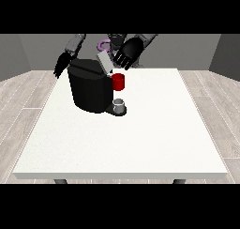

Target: Insert the coffee pod into the coffee machine and close the lid

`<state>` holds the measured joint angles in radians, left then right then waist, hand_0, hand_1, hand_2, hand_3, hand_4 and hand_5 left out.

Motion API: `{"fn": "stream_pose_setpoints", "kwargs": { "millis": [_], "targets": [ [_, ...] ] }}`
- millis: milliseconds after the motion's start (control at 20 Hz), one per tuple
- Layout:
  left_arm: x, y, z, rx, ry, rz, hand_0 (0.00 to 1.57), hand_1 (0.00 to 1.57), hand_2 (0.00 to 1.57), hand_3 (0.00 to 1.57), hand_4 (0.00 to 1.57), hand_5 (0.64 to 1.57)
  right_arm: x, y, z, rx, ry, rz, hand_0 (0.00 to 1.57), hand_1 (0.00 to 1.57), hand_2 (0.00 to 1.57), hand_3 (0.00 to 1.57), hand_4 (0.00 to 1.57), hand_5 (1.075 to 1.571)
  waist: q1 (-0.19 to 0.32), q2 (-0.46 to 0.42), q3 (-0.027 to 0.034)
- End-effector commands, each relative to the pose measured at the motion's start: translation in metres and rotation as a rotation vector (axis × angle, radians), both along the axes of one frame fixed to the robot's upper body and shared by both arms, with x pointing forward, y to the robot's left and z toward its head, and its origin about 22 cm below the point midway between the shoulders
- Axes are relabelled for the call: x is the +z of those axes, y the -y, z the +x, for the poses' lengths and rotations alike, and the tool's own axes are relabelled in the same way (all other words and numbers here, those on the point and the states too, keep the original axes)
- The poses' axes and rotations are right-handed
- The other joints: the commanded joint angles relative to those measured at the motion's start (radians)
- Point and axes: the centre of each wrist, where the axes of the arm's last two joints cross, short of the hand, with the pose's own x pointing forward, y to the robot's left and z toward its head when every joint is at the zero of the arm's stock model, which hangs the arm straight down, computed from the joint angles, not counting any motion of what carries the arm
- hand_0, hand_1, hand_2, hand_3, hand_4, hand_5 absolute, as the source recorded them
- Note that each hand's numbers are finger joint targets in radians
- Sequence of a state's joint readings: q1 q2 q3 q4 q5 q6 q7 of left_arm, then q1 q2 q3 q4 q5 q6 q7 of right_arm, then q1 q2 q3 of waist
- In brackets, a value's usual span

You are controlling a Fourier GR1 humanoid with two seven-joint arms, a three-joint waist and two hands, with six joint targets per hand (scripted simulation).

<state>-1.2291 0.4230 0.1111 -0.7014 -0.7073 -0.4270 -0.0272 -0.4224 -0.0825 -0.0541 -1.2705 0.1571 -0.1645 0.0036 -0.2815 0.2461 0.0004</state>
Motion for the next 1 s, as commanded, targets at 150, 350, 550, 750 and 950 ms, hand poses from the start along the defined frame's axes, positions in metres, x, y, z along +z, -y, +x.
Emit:
{"fn": "stream_pose_setpoints", "kwargs": {
  "millis": [150, 350, 550, 750, 950],
  "targets": [
    [0.006, -0.024, 0.001, 0.021, 0.018, 0.024, 1.19, 1.19, 1.26, 1.22, 0.46, 1.571, 0.008, -0.028, -0.005, 0.035, 0.04, 0.008, 0.0, 0.0, 0.0, 0.0, 0.0, 1.571, -0.036, 0.046, -0.0005],
    [0.003, -0.01, 0.003, 0.003, -0.039, 0.008, 1.25, 1.25, 1.29, 1.24, 0.45, 1.571, -0.002, -0.005, -0.003, 0.016, -0.01, -0.008, 0.0, 0.0, 0.0, 0.0, 0.15, 1.571, -0.013, 0.008, -0.0002],
    [-0.008, -0.006, 0.003, -0.028, -0.012, 0.03, 1.24, 1.24, 1.28, 1.23, 0.42, 1.571, -0.012, -0.013, -0.006, -0.036, 0.019, 0.03, 0.0, 0.0, 0.0, 0.0, 0.04, 1.571, 0.01, 0.04, -0.0001],
    [0.0, 0.001, 0.005, -0.027, -0.04, -0.009, 1.19, 1.19, 1.23, 1.19, 0.43, 1.571, 0.0, -0.007, 0.001, -0.003, -0.007, 0.008, 0.0, 0.0, 0.0, 0.0, 0.16, 1.571, -0.011, 0.028, -0.0002],
    [0.013, 0.002, 0.004, -0.037, 0.015, 0.016, 1.17, 1.17, 1.23, 1.19, 0.42, 1.571, 0.003, -0.009, 0.005, -0.026, 0.032, 0.0, 0.0, 0.0, 0.0, 0.0, 0.0, 1.571, -0.006, 0.063, -0.0001]
  ]
}}
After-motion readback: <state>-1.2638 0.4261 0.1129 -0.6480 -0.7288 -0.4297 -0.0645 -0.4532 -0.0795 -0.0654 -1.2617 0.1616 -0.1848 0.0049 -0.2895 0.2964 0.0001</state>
